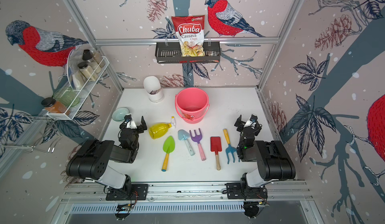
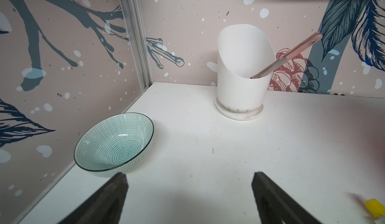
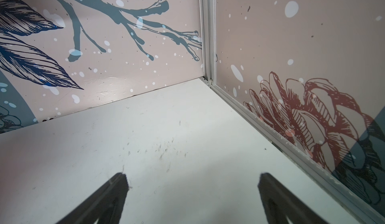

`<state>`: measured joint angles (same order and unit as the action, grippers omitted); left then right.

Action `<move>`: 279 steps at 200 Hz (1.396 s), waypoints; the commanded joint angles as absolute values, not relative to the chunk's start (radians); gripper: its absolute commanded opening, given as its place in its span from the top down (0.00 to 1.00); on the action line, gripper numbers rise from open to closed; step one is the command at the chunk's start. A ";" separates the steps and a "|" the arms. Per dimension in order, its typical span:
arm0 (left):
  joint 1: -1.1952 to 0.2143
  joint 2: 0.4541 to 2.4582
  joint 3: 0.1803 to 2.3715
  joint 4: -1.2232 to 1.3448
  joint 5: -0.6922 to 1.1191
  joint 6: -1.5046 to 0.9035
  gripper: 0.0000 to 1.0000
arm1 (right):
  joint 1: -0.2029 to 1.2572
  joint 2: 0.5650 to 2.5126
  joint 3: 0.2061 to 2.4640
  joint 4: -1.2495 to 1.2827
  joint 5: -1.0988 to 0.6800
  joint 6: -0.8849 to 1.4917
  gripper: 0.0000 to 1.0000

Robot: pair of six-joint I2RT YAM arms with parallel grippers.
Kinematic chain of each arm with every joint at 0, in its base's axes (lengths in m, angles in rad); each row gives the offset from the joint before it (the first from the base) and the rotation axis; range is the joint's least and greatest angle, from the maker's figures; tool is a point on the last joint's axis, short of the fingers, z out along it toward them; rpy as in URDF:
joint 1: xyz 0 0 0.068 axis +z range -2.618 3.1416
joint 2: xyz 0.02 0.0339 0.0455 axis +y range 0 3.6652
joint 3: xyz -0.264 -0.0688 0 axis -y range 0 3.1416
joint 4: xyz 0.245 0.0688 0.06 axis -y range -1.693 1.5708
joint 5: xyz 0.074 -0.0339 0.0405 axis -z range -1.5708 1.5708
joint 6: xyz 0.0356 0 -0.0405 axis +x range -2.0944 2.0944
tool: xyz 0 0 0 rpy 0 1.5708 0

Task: Organize the gardening tools
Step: Move the container to the center of the board.

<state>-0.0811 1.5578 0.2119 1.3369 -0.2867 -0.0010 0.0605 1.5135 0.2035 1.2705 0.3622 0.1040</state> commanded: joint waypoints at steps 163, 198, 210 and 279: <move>-0.263 1.234 0.656 0.296 -0.183 0.156 0.06 | 0.279 1.341 0.702 0.198 0.507 0.323 0.00; -0.295 1.290 0.834 0.023 -0.006 0.149 0.06 | 0.283 1.288 0.699 0.113 0.390 0.389 0.00; -0.305 1.340 0.914 -0.084 0.045 0.152 0.11 | 0.282 1.277 0.702 0.083 0.369 0.397 0.00; -0.400 1.647 1.261 -0.551 0.079 0.183 0.22 | 0.244 1.193 0.703 -0.045 0.268 0.404 0.00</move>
